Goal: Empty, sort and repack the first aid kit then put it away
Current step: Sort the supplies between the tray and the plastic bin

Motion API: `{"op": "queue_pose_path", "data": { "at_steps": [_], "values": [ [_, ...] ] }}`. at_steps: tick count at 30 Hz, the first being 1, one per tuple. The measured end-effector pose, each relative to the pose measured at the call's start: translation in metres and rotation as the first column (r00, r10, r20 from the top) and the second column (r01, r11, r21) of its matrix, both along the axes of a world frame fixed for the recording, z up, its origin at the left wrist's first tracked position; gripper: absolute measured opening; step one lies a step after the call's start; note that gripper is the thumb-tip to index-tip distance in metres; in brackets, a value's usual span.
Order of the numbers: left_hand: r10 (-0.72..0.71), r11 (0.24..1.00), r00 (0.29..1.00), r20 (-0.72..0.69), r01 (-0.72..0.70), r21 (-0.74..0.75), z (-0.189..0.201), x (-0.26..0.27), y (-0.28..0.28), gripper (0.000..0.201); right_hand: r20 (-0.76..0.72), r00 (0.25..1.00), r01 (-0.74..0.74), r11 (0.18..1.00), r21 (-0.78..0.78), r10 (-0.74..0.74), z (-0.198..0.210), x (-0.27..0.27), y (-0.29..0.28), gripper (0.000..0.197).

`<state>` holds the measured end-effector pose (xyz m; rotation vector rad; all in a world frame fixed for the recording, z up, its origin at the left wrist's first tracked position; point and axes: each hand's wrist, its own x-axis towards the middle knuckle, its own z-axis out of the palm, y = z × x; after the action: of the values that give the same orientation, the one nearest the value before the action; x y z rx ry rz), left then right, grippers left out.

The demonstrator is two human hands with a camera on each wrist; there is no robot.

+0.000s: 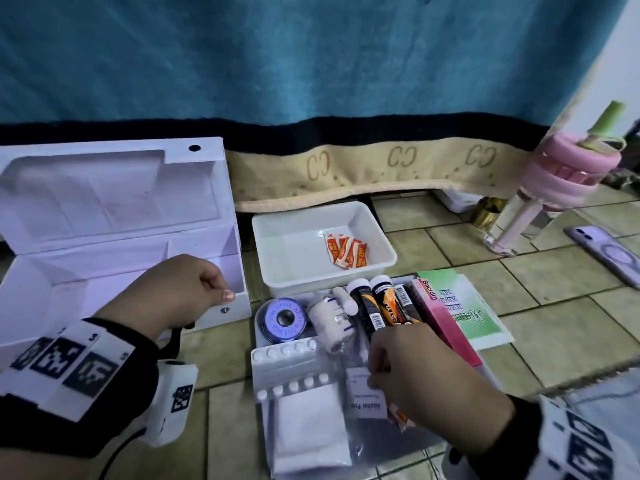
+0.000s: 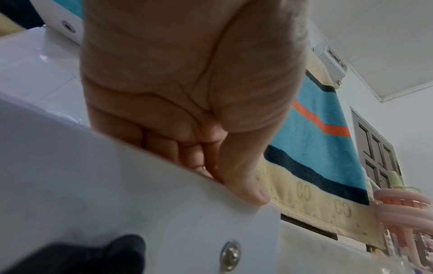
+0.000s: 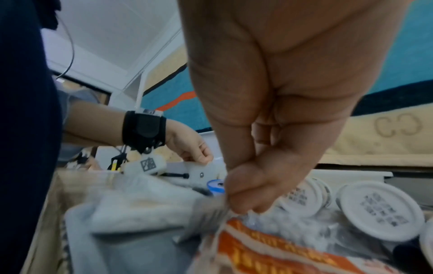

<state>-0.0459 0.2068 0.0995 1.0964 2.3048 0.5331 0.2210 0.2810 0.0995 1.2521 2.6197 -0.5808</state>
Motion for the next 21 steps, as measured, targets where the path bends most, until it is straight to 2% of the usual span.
{"op": "queue_pose_path", "data": {
  "at_steps": [2,4,7,10,12,13,15,17,19,21],
  "values": [
    [0.005,1.000,1.000,-0.003,-0.005,0.001,0.000,0.001,0.000,0.017,0.061,0.995,-0.080,0.995,0.061,0.076,0.003,-0.004,-0.004,0.004],
    [0.012,1.000,1.000,-0.002,-0.012,-0.001,0.000,0.002,-0.001,0.017,0.100,0.986,-0.149,0.975,0.163,0.134,0.013,-0.007,-0.007,0.013],
    [0.015,1.000,1.000,0.004,-0.015,-0.005,-0.001,0.001,0.000,0.016,0.073,0.992,-0.117,0.961,0.249,0.102,0.044,-0.016,0.005,0.025],
    [0.012,1.000,1.000,0.020,-0.012,-0.024,0.000,-0.001,0.001,0.014,0.003,0.994,-0.100,0.922,0.375,0.107,0.068,-0.039,0.042,0.022],
    [0.002,0.999,1.000,0.022,-0.001,-0.036,0.001,-0.001,0.002,0.013,0.022,0.980,-0.187,0.876,0.444,0.198,0.070,-0.060,0.076,0.014],
    [-0.002,0.999,1.000,0.021,0.003,-0.040,0.001,-0.002,0.003,0.013,0.094,0.962,-0.270,0.853,0.447,0.255,0.066,-0.070,0.092,0.016],
    [-0.005,0.999,1.000,0.025,0.006,-0.044,0.001,-0.002,0.003,0.014,0.322,0.873,-0.475,0.788,0.393,0.366,0.053,-0.088,0.119,0.026],
    [0.000,0.999,1.000,0.031,0.002,-0.043,0.000,-0.003,0.003,0.013,0.539,0.723,-0.637,0.720,0.277,0.433,0.038,-0.103,0.132,0.032],
    [0.004,0.999,0.999,0.042,-0.003,-0.038,0.000,-0.003,0.002,0.013,0.635,0.611,-0.716,0.673,0.188,0.472,0.025,-0.112,0.136,0.031],
    [0.004,0.999,0.999,0.043,-0.002,-0.037,-0.001,-0.003,0.003,0.013,0.651,0.571,-0.742,0.655,0.146,0.501,0.015,-0.116,0.138,0.026]
  ]
}}
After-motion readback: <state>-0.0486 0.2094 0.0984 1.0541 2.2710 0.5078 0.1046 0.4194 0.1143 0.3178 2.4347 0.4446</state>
